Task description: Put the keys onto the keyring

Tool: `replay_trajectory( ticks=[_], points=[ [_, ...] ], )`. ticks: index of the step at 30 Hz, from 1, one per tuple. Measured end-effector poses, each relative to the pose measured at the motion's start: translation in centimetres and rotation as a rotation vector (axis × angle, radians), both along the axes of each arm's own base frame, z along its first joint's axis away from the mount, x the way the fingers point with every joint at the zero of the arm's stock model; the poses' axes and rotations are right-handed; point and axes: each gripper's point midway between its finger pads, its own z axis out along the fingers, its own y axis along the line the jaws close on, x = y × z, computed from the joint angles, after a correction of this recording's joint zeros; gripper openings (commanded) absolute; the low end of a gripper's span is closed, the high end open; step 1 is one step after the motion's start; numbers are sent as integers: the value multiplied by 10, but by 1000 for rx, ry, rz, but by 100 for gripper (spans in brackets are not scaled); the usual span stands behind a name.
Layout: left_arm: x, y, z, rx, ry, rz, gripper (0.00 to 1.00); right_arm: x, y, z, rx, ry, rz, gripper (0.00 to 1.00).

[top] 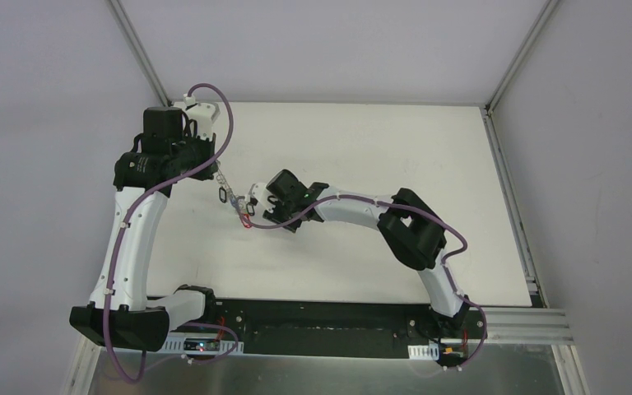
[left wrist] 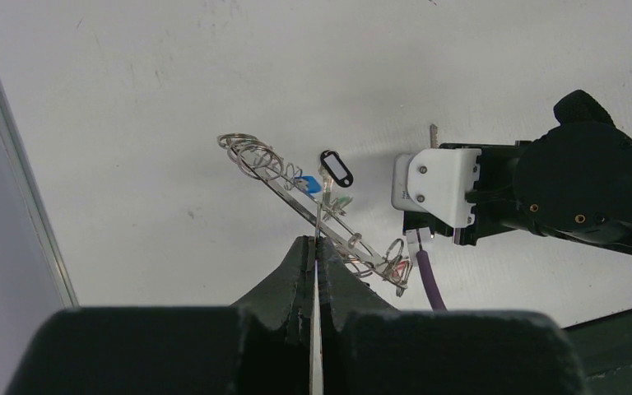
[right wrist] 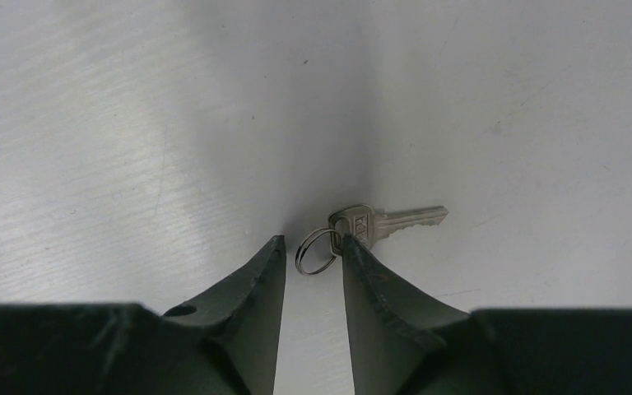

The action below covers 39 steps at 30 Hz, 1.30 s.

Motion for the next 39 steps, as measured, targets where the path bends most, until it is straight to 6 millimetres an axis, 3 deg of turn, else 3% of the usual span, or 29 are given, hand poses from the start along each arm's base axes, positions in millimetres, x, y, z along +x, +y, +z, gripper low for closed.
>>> replay_trajectory(
  ticks=[14,27,31,35,39],
  points=[
    [0,-1,0,-3,1,-2,0,4,-2,0,2,1,-9,17],
    [2,-5,-2,-15,15,-25,0,6,-6,2,-3,4,-16,12],
    [2,-9,-6,-25,42,-43,0,6,-9,15,15,8,-15,9],
    [2,-13,-9,-38,61,-64,0,3,-13,39,69,15,-6,7],
    [-1,-16,-10,-51,71,-82,0,2,-20,55,113,34,0,9]
  ],
)
